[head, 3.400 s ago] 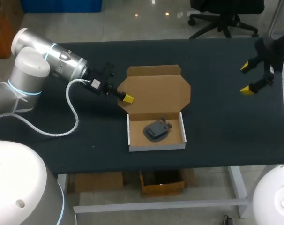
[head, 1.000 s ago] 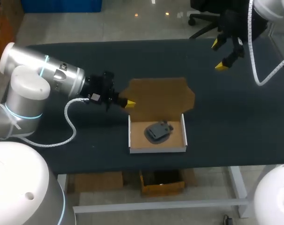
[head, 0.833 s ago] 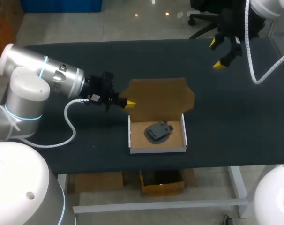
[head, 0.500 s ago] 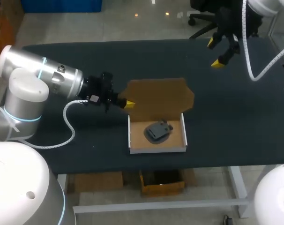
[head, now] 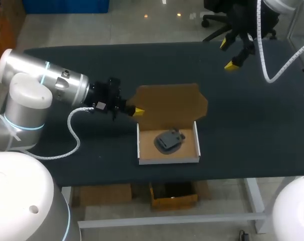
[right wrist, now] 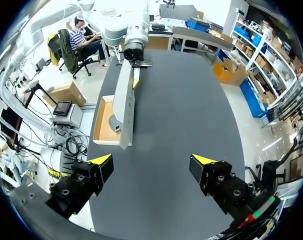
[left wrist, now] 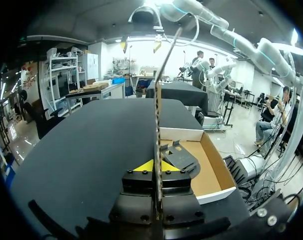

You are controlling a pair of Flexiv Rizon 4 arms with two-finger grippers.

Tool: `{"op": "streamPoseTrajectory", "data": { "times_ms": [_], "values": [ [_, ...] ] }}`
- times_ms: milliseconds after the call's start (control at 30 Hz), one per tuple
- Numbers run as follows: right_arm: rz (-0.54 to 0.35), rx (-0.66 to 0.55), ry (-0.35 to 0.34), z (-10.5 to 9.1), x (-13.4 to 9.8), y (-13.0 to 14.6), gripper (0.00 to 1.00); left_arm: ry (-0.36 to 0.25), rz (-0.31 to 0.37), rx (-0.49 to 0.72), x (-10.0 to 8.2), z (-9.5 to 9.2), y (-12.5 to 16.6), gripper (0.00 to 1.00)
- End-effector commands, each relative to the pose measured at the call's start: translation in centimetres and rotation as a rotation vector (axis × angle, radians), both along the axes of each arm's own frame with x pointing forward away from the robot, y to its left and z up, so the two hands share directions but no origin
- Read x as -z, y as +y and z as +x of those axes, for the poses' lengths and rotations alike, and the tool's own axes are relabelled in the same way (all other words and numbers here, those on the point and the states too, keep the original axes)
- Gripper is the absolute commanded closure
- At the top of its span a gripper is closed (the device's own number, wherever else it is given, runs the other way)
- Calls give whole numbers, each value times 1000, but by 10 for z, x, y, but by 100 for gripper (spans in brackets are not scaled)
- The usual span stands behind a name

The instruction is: Assemble the packaging by folding the flat box into shape, placing the metal phone stand inside, and closing the box properly

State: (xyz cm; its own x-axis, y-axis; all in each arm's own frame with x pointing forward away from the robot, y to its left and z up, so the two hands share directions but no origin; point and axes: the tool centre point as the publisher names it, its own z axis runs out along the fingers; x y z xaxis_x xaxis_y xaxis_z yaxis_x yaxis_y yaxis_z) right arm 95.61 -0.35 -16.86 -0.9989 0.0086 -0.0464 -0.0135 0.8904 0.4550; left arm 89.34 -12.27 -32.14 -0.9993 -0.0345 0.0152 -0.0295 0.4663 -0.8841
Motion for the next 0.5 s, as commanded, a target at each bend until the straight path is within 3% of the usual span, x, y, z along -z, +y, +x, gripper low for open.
{"op": "streamPoseTrajectory", "data": {
  "times_ms": [33, 500],
  "values": [
    [-19, -10, 33, 3, -4, 6, 0, -1, -2, 0, 1, 0, 0, 100],
    [-66, 23, 105, 19, 7, 20, 0, -1, -2, 0, 1, 0, 0, 100]
  ]
}}
